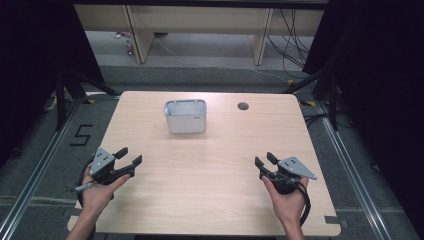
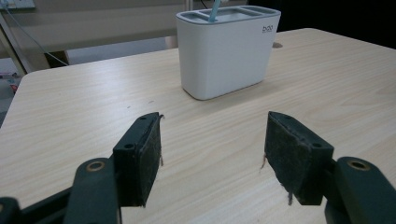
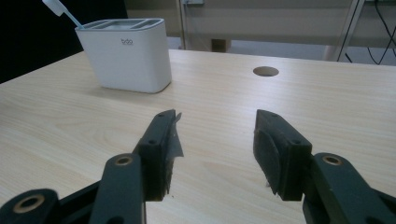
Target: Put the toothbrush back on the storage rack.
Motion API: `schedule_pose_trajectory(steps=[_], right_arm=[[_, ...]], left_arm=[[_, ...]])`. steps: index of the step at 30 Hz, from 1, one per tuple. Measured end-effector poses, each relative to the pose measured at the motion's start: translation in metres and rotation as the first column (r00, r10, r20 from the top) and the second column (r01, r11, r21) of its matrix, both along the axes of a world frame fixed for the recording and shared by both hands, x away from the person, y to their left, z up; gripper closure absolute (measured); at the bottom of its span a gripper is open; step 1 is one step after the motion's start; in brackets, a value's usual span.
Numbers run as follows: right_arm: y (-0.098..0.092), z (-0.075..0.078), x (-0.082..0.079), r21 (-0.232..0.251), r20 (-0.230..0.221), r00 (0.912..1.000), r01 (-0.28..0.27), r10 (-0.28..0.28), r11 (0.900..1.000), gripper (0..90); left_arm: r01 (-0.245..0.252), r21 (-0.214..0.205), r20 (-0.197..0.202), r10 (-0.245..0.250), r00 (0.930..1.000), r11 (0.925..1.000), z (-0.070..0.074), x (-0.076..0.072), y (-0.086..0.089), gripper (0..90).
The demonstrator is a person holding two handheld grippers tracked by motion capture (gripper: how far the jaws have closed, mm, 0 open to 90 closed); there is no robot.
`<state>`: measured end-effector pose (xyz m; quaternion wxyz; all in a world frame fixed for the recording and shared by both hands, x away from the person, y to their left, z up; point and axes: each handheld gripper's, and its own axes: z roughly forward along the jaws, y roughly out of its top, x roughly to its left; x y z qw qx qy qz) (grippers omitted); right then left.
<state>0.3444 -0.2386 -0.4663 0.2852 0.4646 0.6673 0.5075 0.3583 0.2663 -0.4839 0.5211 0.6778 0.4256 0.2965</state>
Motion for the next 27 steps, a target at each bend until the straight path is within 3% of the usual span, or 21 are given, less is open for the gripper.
schedule_pose_trajectory(steps=[3,4,6,10,17,19,20,21,25,27], right_arm=[[-0.001,0.0,0.001,-0.023,0.007,1.0,0.001,-0.001,0.9997,50.0],[0.0,-0.002,0.001,-0.002,0.022,0.9997,0.007,-0.007,1.0,50.0],[0.001,-0.002,0.0,0.008,-0.003,1.0,0.001,-0.001,1.0,50.0],[0.0,-0.003,0.0,-0.017,-0.01,0.9999,0.004,-0.004,0.9999,50.0],[0.0,-0.006,0.002,-0.015,-0.001,1.0,-0.008,0.008,0.9999,50.0],[0.002,-0.006,0.0,0.013,-0.027,0.9996,0.001,-0.001,0.9999,49.9],[0.0,-0.007,0.002,-0.006,-0.006,0.9999,-0.013,0.013,0.9999,49.9],[0.0,-0.007,0.001,-0.016,-0.012,0.9999,-0.002,0.002,0.9999,49.9],[0.0,-0.01,0.002,-0.015,-0.001,1.0,-0.007,0.007,0.9999,50.0],[0.002,-0.01,-0.001,0.016,-0.039,0.9992,0.003,-0.002,0.9999,49.9]], left_arm=[[-0.012,0.0,-0.002,0.012,0.9999,0.9999,-0.007,-0.006,0.004,35.7],[-0.017,0.0,-0.003,0.017,0.9999,0.9999,-0.01,-0.008,0.005,35.6],[-0.022,0.002,0.0,0.022,0.9998,0.9998,-0.014,-0.01,0.008,35.4],[-0.035,-0.002,-0.007,0.035,0.9994,0.9994,-0.025,-0.013,0.015,35.2],[-0.042,-0.01,0.006,0.042,0.9991,0.9991,-0.04,-0.016,0.02,34.8],[-0.041,-0.015,0.021,0.042,0.9989,0.999,-0.041,-0.016,0.02,34.6],[-0.042,-0.015,0.022,0.043,0.9988,0.999,-0.041,-0.017,0.02,34.5],[-0.042,-0.011,0.025,0.042,0.9988,0.9991,-0.041,-0.017,0.02,34.5],[-0.053,-0.006,0.04,0.053,0.9978,0.9986,-0.041,-0.018,0.019,34.3],[-0.053,0.003,0.049,0.053,0.9974,0.9986,-0.041,-0.019,0.018,34.4]])
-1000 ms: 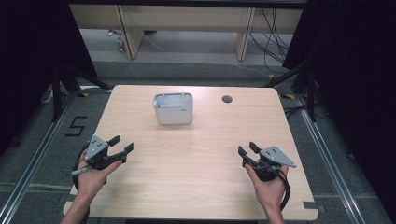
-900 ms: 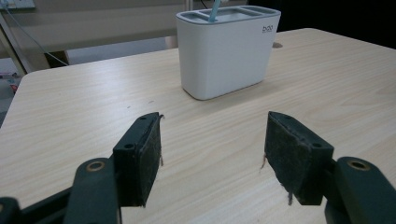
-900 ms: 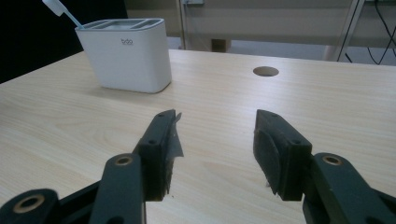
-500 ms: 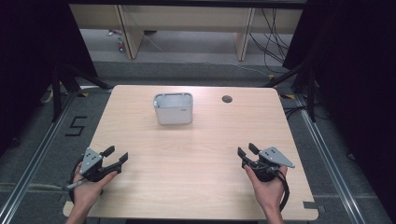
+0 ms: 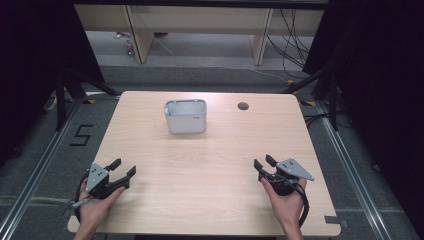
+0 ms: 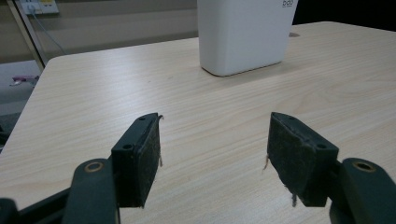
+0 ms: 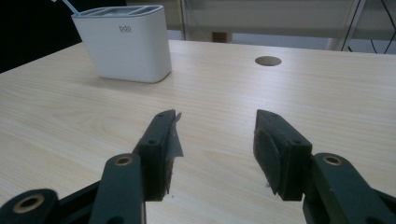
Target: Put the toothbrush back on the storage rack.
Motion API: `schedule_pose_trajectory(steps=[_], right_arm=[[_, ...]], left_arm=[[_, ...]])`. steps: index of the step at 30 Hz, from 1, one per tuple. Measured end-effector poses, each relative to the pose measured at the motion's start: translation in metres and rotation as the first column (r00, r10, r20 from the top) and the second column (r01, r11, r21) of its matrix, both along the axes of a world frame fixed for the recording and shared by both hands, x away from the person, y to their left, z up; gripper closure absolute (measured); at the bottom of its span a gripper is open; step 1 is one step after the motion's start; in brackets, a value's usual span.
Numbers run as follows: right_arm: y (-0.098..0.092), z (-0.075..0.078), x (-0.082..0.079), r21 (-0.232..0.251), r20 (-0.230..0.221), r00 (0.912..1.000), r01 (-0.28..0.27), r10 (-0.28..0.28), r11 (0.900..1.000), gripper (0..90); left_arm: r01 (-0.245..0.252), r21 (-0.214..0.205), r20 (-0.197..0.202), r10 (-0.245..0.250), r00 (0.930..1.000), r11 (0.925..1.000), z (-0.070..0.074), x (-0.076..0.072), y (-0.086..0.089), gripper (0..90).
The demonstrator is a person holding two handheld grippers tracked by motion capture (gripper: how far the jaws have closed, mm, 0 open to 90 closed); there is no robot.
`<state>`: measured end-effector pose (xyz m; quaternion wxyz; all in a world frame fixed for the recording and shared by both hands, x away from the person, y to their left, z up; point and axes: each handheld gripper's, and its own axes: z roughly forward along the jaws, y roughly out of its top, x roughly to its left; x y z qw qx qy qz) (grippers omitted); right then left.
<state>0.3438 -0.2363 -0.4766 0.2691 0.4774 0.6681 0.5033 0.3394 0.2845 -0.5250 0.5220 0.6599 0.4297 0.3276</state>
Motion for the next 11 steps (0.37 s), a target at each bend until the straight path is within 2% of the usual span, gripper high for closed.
schedule_pose_trajectory(steps=[1,2,3,4,5,6,7,8,9,10,11], right_arm=[[-0.0027,-0.0013,0.0026,-0.034,0.033,0.9993,-0.015,0.016,0.9993,50.0],[-0.0017,-0.0026,0.0027,-0.016,0.029,0.9995,-0.016,0.016,0.9998,49.9],[-0.0021,-0.0023,0.0013,-0.028,0.013,0.9999,-0.007,0.007,0.9996,49.9],[-0.0009,-0.0033,0.0005,-0.017,0.002,1.0,0.0,0.0,0.9999,49.9],[-0.0034,-0.0048,0.0032,-0.039,0.031,0.9992,-0.023,0.024,0.999,49.9],[-0.0022,-0.0051,0.0015,-0.026,0.007,1.0,-0.007,0.007,0.9996,49.9],[-0.003,-0.0055,0.0018,-0.042,0.01,0.9999,-0.008,0.008,0.9991,49.9],[-0.0034,-0.0063,0.0024,-0.045,0.016,0.9998,-0.012,0.013,0.9989,50.0],[-0.0032,-0.0064,0.0019,-0.039,0.008,0.9998,-0.016,0.017,0.9991,49.9],[-0.0011,-0.007,0.0008,-0.011,-0.008,0.9999,-0.009,0.009,0.9999,49.9],[-0.003,-0.0074,0.002,-0.037,0.007,0.9998,-0.018,0.018,0.9992,49.9]], left_arm=[[-0.002,0.005,0.003,0.002,1.0,1.0,0.0,-0.0005,-0.0004,34.6],[-0.006,0.009,0.007,0.006,1.0,0.9999,0.0,-0.001,-0.001,34.8],[-0.006,0.013,0.012,0.006,0.9999,0.9999,-0.0001,-0.0013,-0.0016,35.0],[-0.011,0.023,0.005,0.011,0.9999,0.9997,0.0005,-0.002,-0.002,35.0],[-0.013,0.024,0.004,0.013,0.9999,0.9996,0.0005,-0.0022,-0.0026,35.1],[-0.013,0.027,0.005,0.013,0.9999,0.9996,0.0005,-0.0023,-0.0028,35.1],[-0.007,0.02,0.019,0.007,0.9998,0.9998,-0.0003,-0.0017,-0.0033,35.2],[-0.014,0.026,0.009,0.013,0.9999,0.9996,0.0004,-0.0023,-0.0038,35.3],[-0.012,0.03,0.01,0.012,0.9999,0.9995,0.0004,-0.0022,-0.0036,35.2],[-0.013,0.026,0.011,0.013,0.9999,0.9996,0.0003,-0.0021,-0.004,35.3],[-0.013,0.027,0.009,0.013,0.9999,0.9995,0.0003,-0.002,-0.0039,35.4]])
